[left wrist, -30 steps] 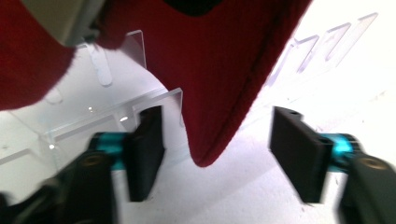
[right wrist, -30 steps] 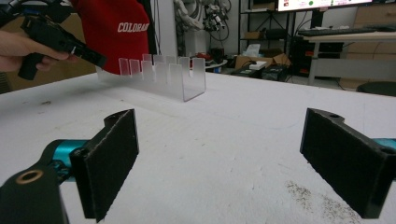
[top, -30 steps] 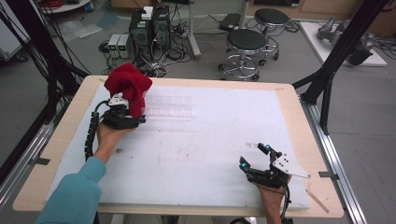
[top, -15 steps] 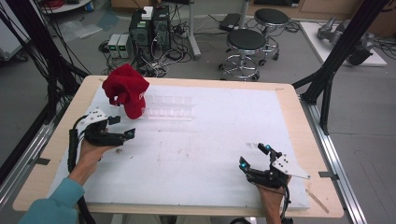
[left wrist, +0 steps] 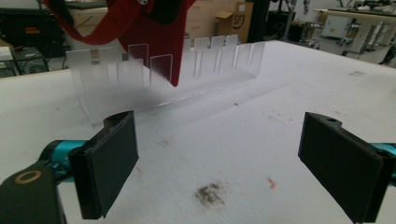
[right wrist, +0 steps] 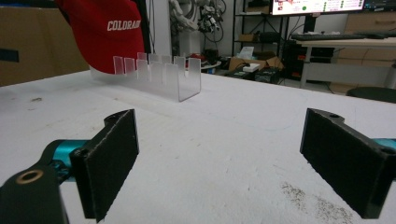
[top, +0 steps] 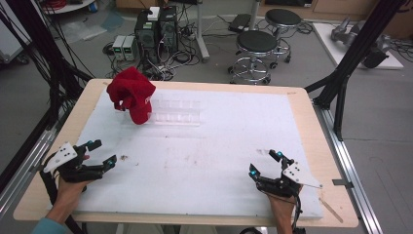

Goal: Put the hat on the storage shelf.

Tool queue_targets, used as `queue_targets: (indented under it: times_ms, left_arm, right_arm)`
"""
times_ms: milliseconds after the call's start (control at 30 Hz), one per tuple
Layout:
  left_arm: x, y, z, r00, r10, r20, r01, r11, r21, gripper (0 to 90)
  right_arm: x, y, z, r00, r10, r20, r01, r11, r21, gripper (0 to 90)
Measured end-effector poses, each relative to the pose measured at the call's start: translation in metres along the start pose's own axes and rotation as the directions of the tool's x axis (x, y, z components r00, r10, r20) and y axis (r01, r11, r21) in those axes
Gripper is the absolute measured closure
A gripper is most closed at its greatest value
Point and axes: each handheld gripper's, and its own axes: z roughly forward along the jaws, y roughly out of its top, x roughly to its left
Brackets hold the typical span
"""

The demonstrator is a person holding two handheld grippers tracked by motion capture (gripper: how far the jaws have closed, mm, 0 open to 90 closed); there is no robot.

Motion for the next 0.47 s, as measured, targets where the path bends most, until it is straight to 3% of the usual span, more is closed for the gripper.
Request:
queue_targets:
  times_ms: [167,333,467]
  left_arm:
    - [-0.005,-0.005,-0.006,0.9992,0.04,0.005,-0.04,0.9974,-0.06,12.3]
    - [-0.006,-0.011,-0.015,0.9994,0.033,-0.014,-0.035,0.9858,-0.164,12.9]
    - [-0.007,-0.011,-0.016,0.9987,0.039,-0.032,-0.044,0.9845,-0.17,14.1]
  right_arm:
    - [0.0,0.0,0.001,0.9999,-0.011,0.009,0.011,1.0,0.002,10.6]
    - [0.001,0.0,0.0,0.9998,-0.003,0.019,0.003,1.0,0.002,10.5]
    - [0.003,0.0,0.0,0.9992,-0.012,0.037,0.012,1.0,0.005,10.5]
